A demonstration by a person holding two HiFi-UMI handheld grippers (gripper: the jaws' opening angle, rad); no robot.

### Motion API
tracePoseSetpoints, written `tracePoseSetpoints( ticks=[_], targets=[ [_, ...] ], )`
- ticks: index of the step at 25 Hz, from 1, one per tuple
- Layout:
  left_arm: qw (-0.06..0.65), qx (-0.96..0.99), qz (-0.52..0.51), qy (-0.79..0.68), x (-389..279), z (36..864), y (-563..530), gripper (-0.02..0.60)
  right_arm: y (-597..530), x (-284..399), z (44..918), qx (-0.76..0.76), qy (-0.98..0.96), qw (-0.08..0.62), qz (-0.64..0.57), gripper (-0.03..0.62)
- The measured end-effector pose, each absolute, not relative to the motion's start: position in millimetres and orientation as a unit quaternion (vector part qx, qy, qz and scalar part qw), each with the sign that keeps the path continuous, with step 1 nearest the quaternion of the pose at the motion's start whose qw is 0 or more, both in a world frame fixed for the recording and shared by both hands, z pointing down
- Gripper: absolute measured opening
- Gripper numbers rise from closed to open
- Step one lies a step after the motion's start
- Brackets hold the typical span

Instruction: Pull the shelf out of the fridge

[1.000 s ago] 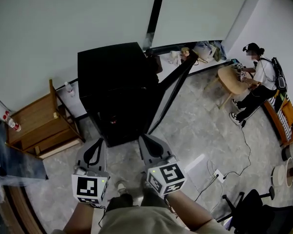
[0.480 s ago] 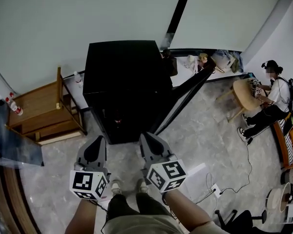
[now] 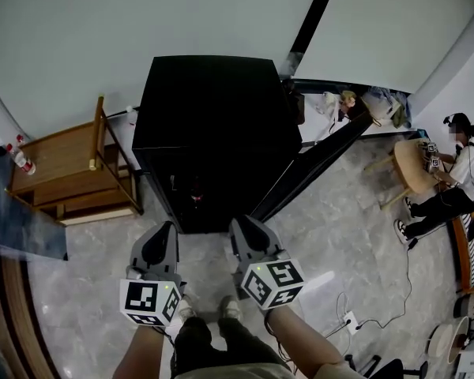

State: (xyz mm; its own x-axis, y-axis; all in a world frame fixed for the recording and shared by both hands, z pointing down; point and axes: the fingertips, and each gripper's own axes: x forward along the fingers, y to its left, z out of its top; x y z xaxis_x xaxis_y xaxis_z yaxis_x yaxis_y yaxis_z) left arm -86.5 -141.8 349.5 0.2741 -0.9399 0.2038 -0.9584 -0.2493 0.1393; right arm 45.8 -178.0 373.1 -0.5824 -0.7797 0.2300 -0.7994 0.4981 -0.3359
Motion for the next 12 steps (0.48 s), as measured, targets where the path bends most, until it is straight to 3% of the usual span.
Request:
tracePoseSetpoints(
  ticks=[4,12],
  targets=[
    [0.105,0.794,0.052,-0.597,-85.5,383.7,-152.4,0.006,-194.4,38.6,417.7,0.46,-0.859,0.023,0.223,0.078],
    [0.101,0.795,0.069,-0.595,-93.2,448.9,-169.4,0.006,-222.1,27.6,516.7,0.473,-0.82,-0.009,0.322,0.112]
  ],
)
